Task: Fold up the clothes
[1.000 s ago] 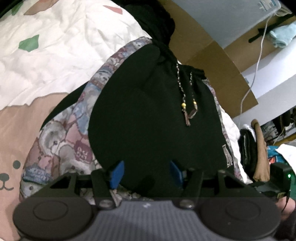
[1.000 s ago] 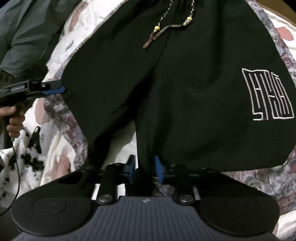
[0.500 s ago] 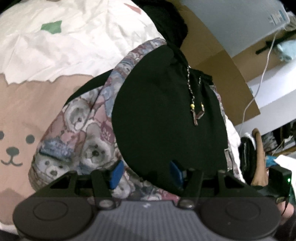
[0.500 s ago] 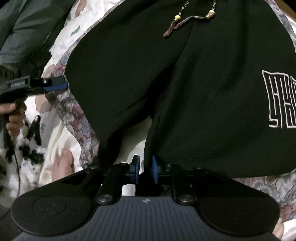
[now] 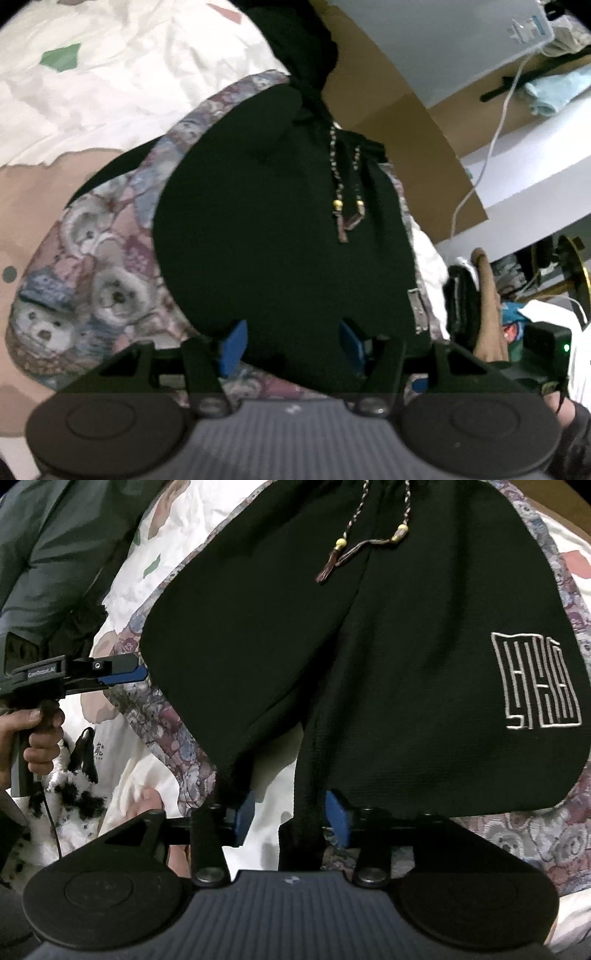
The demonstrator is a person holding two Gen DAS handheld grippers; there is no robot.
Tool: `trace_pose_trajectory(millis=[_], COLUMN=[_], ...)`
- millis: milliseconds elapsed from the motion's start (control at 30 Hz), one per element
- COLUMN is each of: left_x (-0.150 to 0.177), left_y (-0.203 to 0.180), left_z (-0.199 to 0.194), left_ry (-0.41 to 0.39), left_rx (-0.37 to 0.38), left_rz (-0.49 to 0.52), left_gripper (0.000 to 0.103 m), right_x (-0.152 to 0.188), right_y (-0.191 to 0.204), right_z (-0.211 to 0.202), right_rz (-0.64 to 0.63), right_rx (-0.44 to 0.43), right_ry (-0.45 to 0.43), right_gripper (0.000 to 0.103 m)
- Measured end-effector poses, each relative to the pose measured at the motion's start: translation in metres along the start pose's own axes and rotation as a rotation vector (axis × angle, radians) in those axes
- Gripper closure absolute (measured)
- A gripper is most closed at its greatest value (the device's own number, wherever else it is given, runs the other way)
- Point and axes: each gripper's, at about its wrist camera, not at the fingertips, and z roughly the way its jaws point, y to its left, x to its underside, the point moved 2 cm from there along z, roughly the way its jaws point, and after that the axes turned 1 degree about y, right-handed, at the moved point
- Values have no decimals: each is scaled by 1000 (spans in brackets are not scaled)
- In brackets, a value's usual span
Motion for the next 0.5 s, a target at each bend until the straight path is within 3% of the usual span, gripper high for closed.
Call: trace_pose_trajectory(millis=[167,400,467,500], left_x=[0,-2,0,1], left_y=[-13,-28,-38,-44], left_z=[-4,-6,-5,-5], left_ry=[0,24,45,46], left_rx=[-4,-20,9,5], left_rz=[20,-4,3,11], left_gripper=[42,31,29,24], right_x=[-1,2,4,6], right_y=[0,-13,-15,-16], right_z=[-15,-37,-39,-43], right_rz=[0,15,16,6], right_rx=[5,85,107,126], right_ry=[-49,-130,-145,-171], right_gripper=[40,10,8,6])
